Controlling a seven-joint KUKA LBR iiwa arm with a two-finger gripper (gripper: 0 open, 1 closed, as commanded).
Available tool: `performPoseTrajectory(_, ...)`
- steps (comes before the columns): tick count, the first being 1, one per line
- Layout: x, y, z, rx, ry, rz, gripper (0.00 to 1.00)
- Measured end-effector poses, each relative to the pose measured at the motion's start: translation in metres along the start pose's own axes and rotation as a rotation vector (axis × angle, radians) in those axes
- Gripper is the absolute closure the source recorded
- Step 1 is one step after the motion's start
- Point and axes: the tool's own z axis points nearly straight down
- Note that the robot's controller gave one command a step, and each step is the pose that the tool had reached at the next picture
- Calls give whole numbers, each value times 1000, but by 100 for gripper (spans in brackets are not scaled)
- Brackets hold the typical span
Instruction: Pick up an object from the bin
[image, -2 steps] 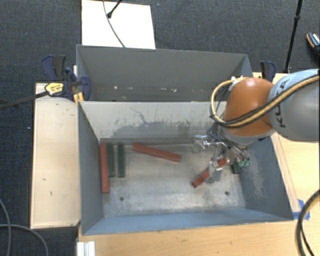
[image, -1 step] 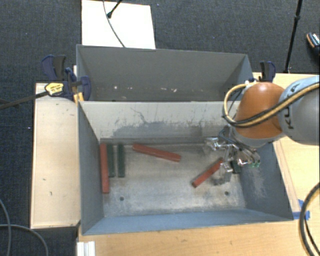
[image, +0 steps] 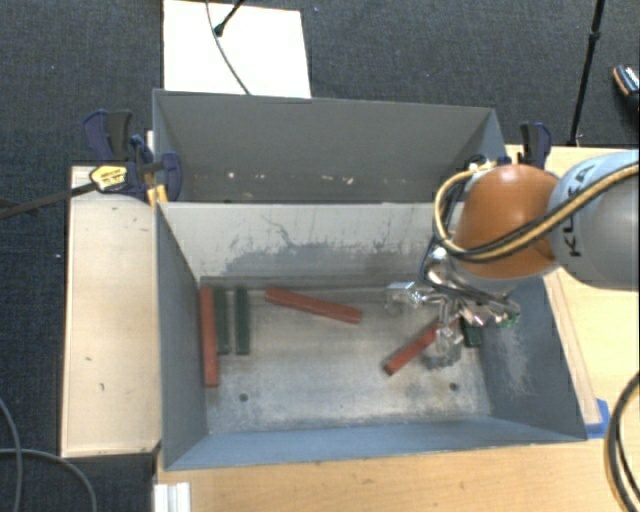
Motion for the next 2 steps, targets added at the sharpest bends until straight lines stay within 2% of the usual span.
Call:
performPoseTrajectory(1, 1, -1, 0, -1, 0, 6, 100)
performPoseTrajectory(2, 25, 14, -233, 7, -7, 32, 100)
